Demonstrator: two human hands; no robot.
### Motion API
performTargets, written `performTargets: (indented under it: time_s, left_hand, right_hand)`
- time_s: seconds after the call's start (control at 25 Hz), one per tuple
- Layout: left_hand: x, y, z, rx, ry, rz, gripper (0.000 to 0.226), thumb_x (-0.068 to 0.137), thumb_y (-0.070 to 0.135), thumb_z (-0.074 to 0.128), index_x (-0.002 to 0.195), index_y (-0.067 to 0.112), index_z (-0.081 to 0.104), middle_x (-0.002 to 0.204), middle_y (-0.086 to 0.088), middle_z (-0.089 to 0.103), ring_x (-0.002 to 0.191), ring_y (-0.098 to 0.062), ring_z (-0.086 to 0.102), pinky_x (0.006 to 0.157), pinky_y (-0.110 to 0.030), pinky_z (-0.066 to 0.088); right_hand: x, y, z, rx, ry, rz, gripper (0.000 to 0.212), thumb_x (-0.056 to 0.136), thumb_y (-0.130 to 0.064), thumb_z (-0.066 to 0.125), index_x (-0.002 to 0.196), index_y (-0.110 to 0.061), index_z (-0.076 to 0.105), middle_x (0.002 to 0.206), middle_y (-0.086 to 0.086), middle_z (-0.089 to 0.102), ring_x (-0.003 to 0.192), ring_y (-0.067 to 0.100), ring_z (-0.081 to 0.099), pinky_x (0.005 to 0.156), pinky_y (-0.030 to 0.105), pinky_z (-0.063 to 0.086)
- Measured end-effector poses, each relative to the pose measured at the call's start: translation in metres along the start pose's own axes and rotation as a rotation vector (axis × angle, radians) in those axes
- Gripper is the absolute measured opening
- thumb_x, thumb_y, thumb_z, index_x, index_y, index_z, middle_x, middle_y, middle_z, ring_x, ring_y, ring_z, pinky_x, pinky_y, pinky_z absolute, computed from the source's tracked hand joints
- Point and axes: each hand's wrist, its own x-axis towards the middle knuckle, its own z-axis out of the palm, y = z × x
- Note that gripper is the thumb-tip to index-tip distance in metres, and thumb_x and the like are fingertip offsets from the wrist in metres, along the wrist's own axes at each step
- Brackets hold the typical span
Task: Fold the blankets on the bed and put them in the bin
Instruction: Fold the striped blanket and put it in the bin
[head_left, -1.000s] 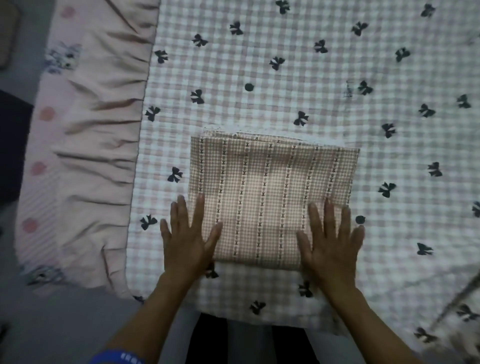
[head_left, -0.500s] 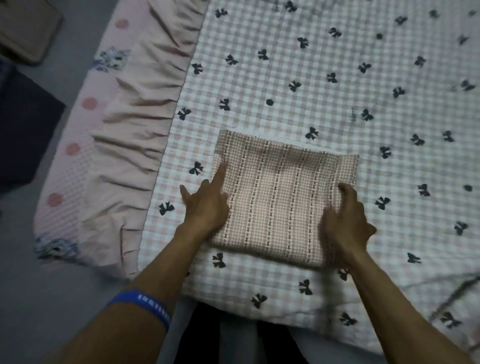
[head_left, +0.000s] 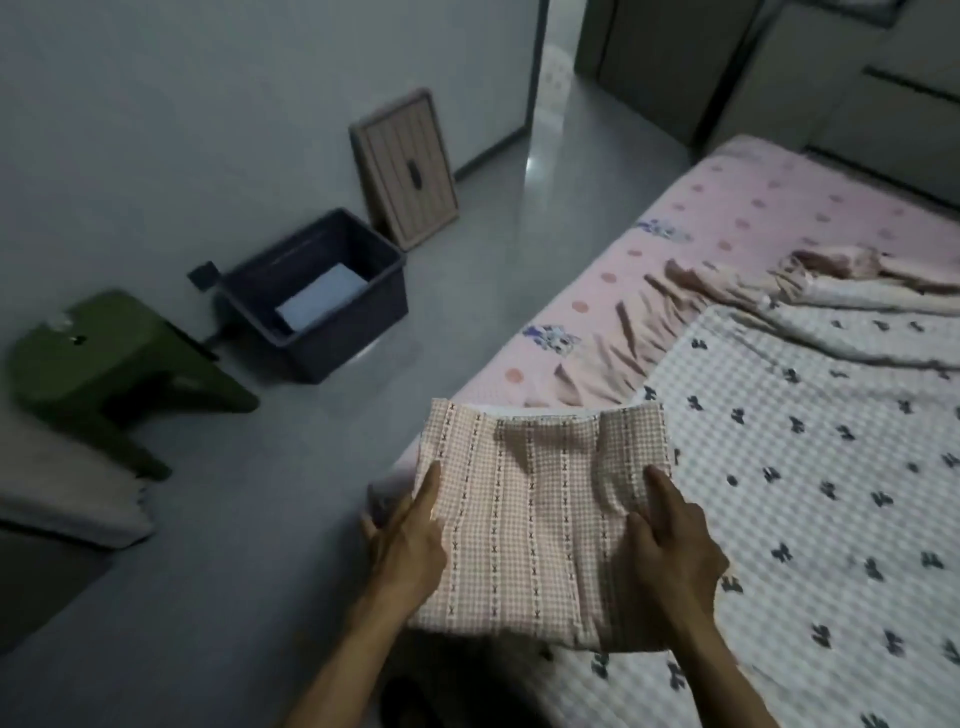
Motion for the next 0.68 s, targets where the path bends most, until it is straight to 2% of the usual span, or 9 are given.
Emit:
performTargets:
  time_s: [0.16, 0.28, 0.4, 0.48, 0.6, 0.68]
  left_hand:
    - [0.022, -0.063, -0.123, -0.039, 0.129, -0.084, 0.071, 0.099, 0.022, 0.040, 0.153, 0.037, -0.004, 0.152, 0.006, 0.036, 0.137, -0.014, 0.034, 0.117, -0.056, 0.008]
    - [0.050, -0.118, -0.189, -0.221, 0.258, -0.136, 0.066, 0.098, 0.020, 0.046, 0.153, 0.037, 0.012, 0.150, 0.001, 0.041, 0.134, -0.020, 0.040, 0.115, -0.053, 0.023]
    - [0.097, -0.165, -0.228, -0.355, 0.312, -0.180, 0.064, 0.097, 0.019, 0.050, 0.152, 0.035, 0.021, 0.148, 0.000, 0.044, 0.132, -0.022, 0.044, 0.112, -0.047, 0.032]
    - [0.138, -0.194, -0.244, -0.420, 0.321, -0.176, 0.065, 0.095, 0.015, 0.053, 0.152, 0.031, 0.026, 0.148, 0.002, 0.044, 0.132, -0.021, 0.046, 0.109, -0.037, 0.037]
    - [0.225, -0.241, -0.265, -0.530, 0.388, -0.224, 0.063, 0.095, 0.010, 0.055, 0.151, 0.026, 0.030, 0.145, 0.017, 0.038, 0.133, -0.012, 0.043, 0.102, -0.017, 0.033]
    - [0.288, -0.269, -0.278, -0.553, 0.409, -0.251, 0.063, 0.096, 0.011, 0.054, 0.151, 0.027, 0.029, 0.138, 0.022, 0.034, 0.128, -0.004, 0.040, 0.099, -0.014, 0.029]
  right_hand:
    - [0.020, -0.134, 0.046, 0.162, -0.097, -0.113, 0.055, 0.092, -0.024, 0.064, 0.133, -0.054, 0.041, 0.135, 0.008, 0.055, 0.121, 0.032, 0.052, 0.103, 0.048, 0.039]
    - [0.040, -0.221, 0.092, 0.211, -0.176, -0.195, 0.058, 0.089, -0.022, 0.067, 0.121, -0.062, 0.041, 0.140, 0.000, 0.053, 0.125, 0.026, 0.051, 0.106, 0.049, 0.041]
    - [0.074, -0.293, 0.142, 0.245, -0.219, -0.241, 0.055, 0.090, -0.024, 0.066, 0.125, -0.060, 0.043, 0.141, -0.002, 0.053, 0.124, 0.023, 0.051, 0.106, 0.050, 0.042]
    - [0.107, -0.331, 0.182, 0.269, -0.272, -0.248, 0.054, 0.091, -0.024, 0.065, 0.129, -0.057, 0.044, 0.142, -0.004, 0.052, 0.123, 0.021, 0.051, 0.106, 0.049, 0.042]
    - [0.173, -0.393, 0.261, 0.319, -0.378, -0.271, 0.051, 0.093, -0.026, 0.063, 0.131, -0.055, 0.045, 0.145, -0.010, 0.047, 0.126, 0.017, 0.048, 0.107, 0.049, 0.042]
    - [0.220, -0.436, 0.313, 0.356, -0.429, -0.304, 0.049, 0.094, -0.026, 0.061, 0.132, -0.052, 0.046, 0.146, -0.013, 0.044, 0.128, 0.014, 0.046, 0.107, 0.049, 0.041]
